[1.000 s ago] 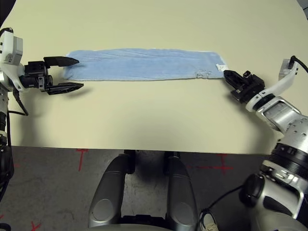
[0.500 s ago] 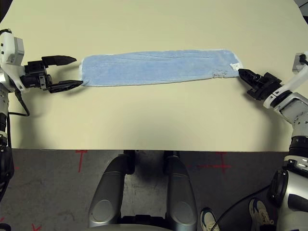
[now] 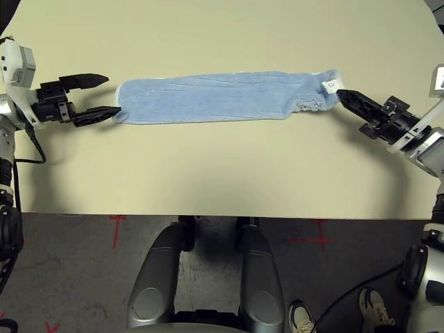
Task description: Fold the towel and set it aside.
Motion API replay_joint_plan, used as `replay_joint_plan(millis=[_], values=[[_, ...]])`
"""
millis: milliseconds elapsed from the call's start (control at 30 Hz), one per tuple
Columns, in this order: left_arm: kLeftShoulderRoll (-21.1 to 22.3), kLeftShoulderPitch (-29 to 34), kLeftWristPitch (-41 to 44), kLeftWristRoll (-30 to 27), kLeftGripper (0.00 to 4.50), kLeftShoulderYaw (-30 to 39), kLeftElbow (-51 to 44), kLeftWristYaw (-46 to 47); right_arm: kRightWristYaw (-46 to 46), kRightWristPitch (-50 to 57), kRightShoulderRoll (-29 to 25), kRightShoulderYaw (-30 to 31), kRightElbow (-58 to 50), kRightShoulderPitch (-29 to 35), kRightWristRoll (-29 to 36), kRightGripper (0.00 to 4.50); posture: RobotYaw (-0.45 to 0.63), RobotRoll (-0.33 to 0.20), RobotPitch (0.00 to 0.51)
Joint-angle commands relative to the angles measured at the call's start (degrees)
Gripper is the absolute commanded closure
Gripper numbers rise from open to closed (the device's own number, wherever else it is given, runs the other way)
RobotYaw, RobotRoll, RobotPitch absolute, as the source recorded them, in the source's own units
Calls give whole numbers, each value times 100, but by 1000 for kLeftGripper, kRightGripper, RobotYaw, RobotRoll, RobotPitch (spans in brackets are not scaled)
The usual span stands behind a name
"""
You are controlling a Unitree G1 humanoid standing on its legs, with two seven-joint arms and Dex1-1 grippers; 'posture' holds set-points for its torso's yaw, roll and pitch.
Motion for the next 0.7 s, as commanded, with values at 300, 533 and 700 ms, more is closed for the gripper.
replay_joint_plan(millis=[300, 533, 700], values=[[-61, -219, -215, 153, 0, -57, 316, -169, -167, -295, -366, -537, 152, 148, -29, 4467, 26, 0, 355], [-70, -240, -163, 160, 0, -43, 282, -195, -10, -509, -450, -340, 362, 170, -231, 4467, 32, 0, 358], [-65, -295, -20, 146, 0, -37, 235, -161, 50, -465, -333, -160, 216, -11, -194, 4467, 37, 0, 357]])
